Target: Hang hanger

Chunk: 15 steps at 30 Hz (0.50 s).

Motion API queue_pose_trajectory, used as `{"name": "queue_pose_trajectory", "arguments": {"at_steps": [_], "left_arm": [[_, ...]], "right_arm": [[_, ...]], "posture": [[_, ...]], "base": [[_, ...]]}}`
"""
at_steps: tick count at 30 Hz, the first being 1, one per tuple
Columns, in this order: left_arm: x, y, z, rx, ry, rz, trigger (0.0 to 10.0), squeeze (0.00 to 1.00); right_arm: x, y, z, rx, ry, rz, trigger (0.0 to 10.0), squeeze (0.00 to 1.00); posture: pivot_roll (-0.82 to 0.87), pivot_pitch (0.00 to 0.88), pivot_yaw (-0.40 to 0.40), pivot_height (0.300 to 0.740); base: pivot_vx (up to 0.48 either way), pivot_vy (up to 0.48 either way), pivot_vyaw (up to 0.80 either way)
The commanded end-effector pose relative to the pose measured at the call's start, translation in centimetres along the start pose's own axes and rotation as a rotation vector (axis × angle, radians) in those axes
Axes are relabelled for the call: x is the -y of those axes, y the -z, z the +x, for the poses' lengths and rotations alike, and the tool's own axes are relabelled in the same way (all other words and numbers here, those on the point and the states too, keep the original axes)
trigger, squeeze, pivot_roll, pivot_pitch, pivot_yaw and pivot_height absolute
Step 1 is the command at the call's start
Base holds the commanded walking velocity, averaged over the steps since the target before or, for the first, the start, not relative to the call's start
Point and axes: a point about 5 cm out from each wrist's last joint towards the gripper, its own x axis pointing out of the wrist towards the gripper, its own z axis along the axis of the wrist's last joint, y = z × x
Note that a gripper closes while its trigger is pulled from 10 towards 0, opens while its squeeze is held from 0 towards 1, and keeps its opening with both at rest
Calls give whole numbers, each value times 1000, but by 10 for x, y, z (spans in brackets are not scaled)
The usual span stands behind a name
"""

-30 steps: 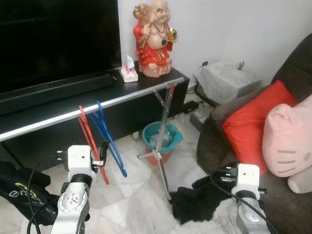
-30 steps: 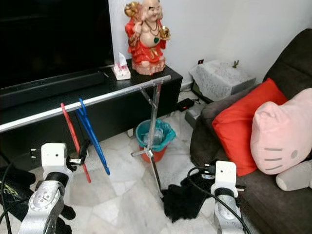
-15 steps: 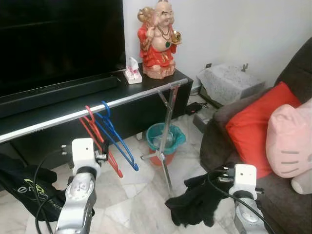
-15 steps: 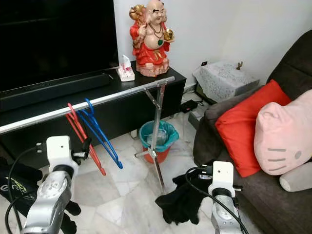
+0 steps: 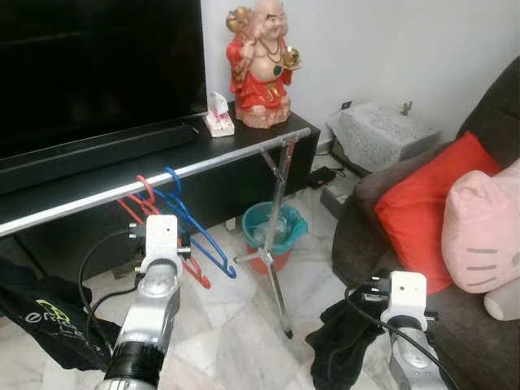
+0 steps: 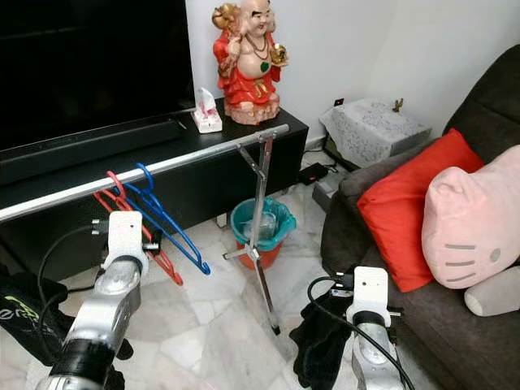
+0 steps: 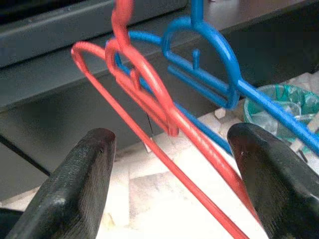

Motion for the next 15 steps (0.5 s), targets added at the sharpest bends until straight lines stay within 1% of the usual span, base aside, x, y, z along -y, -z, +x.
{"name": "queue_pose_trajectory", "arguments": {"at_steps": [1, 4, 7, 11, 15], "left_arm": [[4, -3, 1, 1, -18, 16, 10000, 0], [6, -6, 0, 8, -17, -6, 10000, 0], [2, -8, -2, 17, -37, 25, 10000, 0], [-4, -8, -2, 3, -68, 52, 10000, 0], [-7, -7, -2, -6, -78, 56, 10000, 0]], "right_arm": [[6, -7, 4, 26, 17, 8, 10000, 0], [7, -8, 5, 26, 19, 8, 10000, 0], [5, -7, 4, 24, 15, 8, 10000, 0], [3, -7, 5, 23, 9, 10, 10000, 0], [2, -8, 6, 23, 5, 10, 10000, 0]], "posture": [[41, 0, -87, 740], [37, 0, -86, 740], [41, 0, -87, 740], [45, 0, -88, 740], [46, 0, -87, 740]], "base": [[0, 0, 0], [0, 0, 0], [0, 0, 0], [0, 0, 0], [0, 0, 0]]}}
